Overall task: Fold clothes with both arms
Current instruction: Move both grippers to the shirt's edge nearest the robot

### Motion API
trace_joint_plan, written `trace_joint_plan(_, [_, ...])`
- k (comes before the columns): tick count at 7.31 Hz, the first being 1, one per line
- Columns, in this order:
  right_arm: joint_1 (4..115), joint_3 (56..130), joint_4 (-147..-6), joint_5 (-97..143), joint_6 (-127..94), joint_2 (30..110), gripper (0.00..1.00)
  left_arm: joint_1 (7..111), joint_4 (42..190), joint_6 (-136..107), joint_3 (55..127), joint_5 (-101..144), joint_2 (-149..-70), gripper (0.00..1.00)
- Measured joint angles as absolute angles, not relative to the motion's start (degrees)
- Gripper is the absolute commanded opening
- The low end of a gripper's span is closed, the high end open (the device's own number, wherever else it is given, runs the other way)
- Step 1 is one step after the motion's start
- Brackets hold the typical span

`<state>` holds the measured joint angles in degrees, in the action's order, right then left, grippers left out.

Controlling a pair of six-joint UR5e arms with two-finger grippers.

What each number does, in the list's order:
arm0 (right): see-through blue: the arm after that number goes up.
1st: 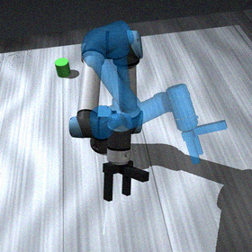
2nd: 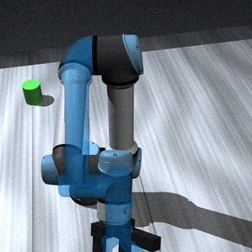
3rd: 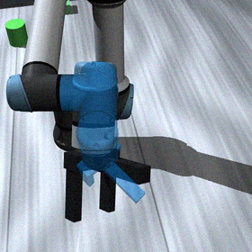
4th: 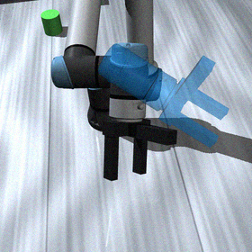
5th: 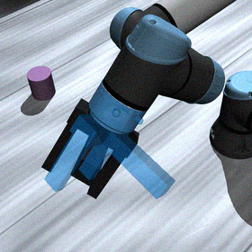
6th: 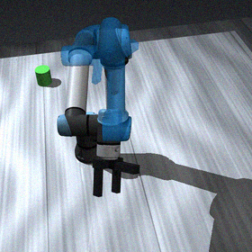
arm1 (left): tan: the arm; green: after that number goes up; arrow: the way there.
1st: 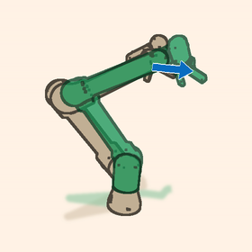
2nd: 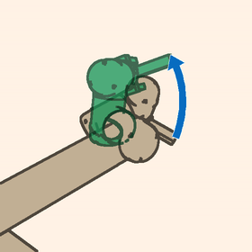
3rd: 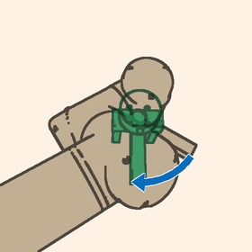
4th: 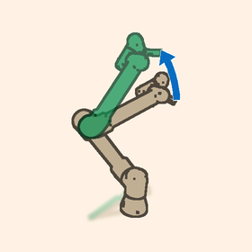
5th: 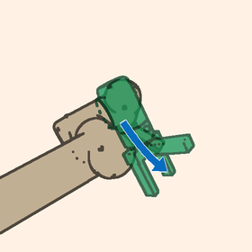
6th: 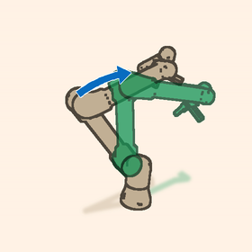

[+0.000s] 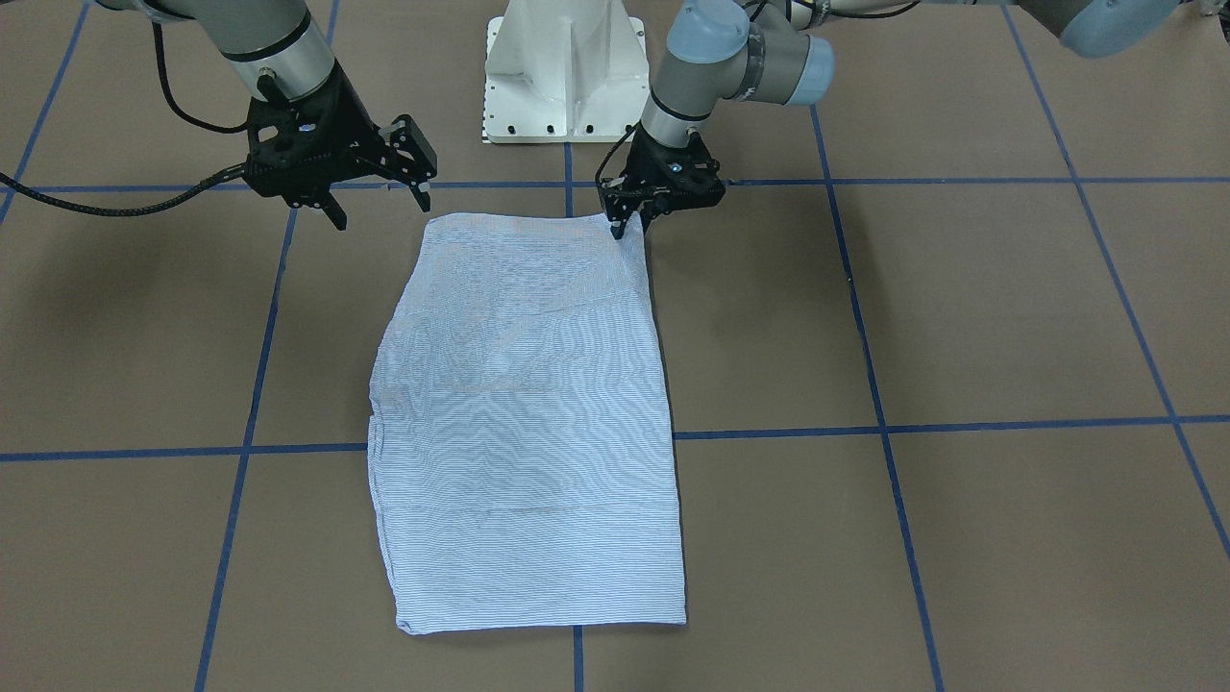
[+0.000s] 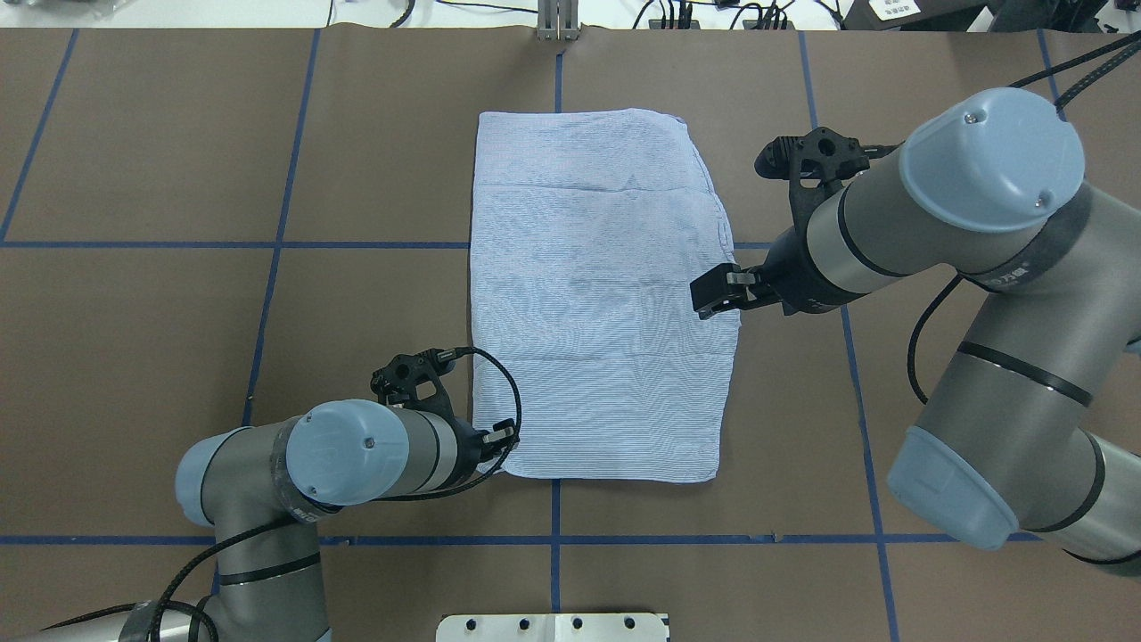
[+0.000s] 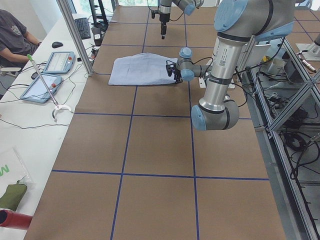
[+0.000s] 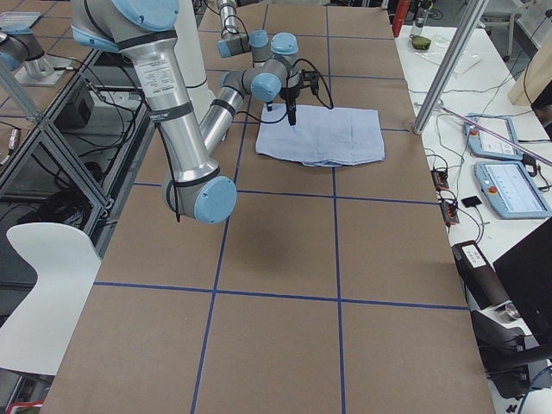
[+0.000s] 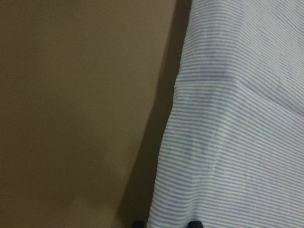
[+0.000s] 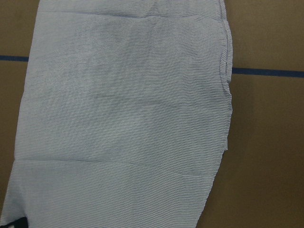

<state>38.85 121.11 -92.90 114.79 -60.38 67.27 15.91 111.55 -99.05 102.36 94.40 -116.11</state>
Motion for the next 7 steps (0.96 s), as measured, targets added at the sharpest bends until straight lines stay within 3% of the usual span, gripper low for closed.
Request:
trace_joint_plan(1, [38.8,121.1,-92.9,114.8,-60.4,67.3,1.0,15.8,111.5,-99.1,102.4,94.4,-116.1,0.4])
trace_joint_plan(5, [38.8,121.0,-92.9,114.7,-60.4,67.3,1.0,15.4,110.5,-99.0,102.9,94.5,-116.2,0.0])
trace_joint_plan(7, [38.4,121.0,-92.9,114.6,-60.9,67.3,1.0,15.4,109.6,-99.0,103.6,94.7,-116.3,0.0])
